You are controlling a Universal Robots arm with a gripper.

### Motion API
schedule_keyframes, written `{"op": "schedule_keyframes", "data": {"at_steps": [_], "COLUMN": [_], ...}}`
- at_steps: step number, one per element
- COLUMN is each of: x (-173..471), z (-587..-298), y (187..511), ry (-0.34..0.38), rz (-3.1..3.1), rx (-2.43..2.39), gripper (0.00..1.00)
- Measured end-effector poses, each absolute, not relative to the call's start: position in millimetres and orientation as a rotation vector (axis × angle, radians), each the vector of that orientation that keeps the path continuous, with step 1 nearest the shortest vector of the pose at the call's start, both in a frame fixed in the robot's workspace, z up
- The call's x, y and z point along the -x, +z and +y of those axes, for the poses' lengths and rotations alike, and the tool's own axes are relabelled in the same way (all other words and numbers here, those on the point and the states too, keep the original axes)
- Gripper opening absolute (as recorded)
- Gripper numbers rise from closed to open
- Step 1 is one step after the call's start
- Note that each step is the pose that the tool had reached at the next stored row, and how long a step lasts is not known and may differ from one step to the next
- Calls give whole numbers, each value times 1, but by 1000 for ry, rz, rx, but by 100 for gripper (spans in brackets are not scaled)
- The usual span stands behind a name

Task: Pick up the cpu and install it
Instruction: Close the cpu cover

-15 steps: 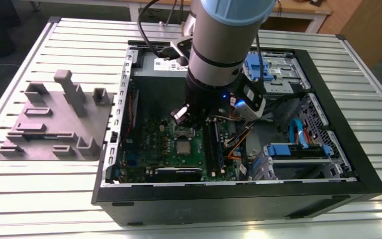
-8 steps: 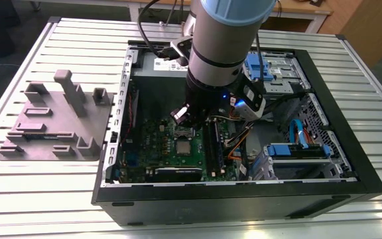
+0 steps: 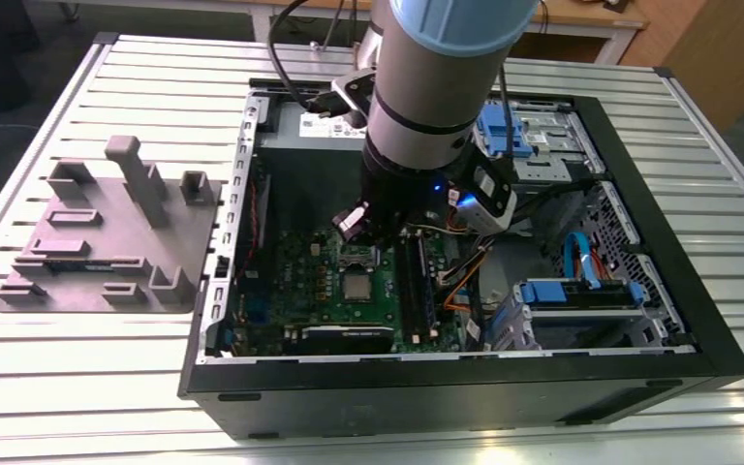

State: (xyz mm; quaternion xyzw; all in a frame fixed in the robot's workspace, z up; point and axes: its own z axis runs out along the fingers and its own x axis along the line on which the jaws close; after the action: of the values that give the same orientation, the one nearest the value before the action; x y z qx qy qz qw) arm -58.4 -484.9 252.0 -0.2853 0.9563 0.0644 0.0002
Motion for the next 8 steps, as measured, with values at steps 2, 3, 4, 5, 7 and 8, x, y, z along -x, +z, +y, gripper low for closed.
{"op": "schedule_keyframes", "data": {"at_steps": [2, 3, 4, 5, 7, 8], "x": [58, 58, 58, 58, 58, 58], "z": [-485, -485, -485, -485, -485, -485], "y": [251, 250, 250, 249, 248, 248], "ry": [231, 232, 231, 231, 232, 234], "rz": [2993, 2991, 2986, 2979, 2964, 2959], "rx": [907, 916, 936, 963, 1016, 1031], "gripper": [10, 10, 10, 10, 10, 10]}}
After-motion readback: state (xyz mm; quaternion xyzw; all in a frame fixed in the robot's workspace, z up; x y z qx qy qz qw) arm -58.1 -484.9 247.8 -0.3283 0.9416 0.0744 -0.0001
